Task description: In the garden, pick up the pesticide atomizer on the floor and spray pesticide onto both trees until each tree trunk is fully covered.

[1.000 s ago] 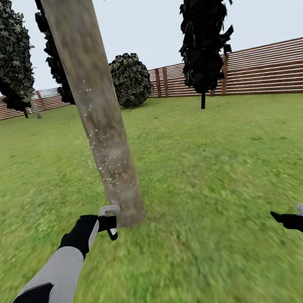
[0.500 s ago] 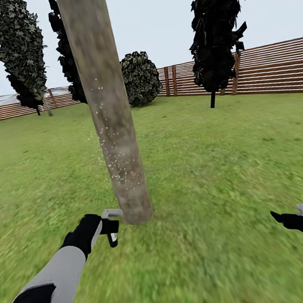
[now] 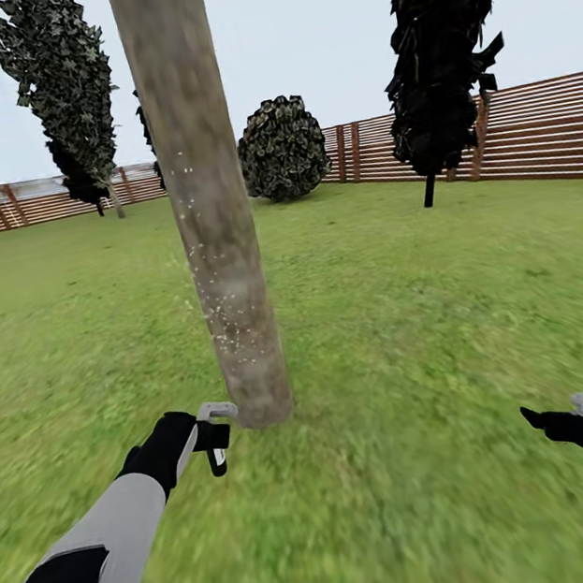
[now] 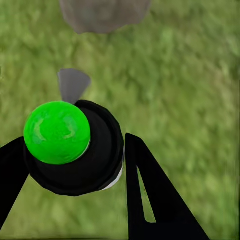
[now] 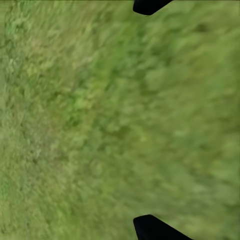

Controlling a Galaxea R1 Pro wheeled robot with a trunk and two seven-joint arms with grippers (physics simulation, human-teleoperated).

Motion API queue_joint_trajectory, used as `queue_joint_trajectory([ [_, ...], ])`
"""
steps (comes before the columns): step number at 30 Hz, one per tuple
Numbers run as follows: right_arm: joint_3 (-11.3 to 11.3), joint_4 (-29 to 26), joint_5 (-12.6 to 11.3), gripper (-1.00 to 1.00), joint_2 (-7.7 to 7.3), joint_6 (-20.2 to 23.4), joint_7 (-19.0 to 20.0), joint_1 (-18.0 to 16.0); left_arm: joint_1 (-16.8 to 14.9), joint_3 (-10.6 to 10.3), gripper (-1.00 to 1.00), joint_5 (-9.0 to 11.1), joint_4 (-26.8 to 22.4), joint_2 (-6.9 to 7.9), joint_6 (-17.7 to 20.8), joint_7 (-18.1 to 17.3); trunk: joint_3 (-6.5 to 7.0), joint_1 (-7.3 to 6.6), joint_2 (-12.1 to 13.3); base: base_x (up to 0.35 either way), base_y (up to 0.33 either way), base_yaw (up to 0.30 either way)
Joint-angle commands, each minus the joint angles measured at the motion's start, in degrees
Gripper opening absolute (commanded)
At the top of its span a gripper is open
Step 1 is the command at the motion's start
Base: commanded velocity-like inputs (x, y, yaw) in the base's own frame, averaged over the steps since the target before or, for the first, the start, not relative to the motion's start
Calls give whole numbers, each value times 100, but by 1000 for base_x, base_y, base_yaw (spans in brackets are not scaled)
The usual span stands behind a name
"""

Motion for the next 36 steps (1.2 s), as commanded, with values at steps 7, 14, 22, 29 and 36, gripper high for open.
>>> queue_joint_trajectory([
  [7,-1,0,1,100,0,0,0,2,-2,0,-100,4,0,-8,0,-2,0,0,0,0,-321,283],
  [14,2,0,0,100,0,0,0,-1,-5,0,-100,12,0,-9,-12,-7,0,0,0,9,-321,284],
  [22,3,-1,8,100,0,-8,-17,0,-3,0,-100,18,-3,-9,-17,-11,0,0,0,166,-286,66],
  [29,-2,-8,0,100,0,-9,8,-1,-2,8,-100,18,-1,-9,-24,-11,0,0,0,193,-266,1],
  [36,-3,-10,0,100,0,-9,-4,0,-3,4,-100,18,0,-9,-24,-11,0,0,0,12,-314,186],
])
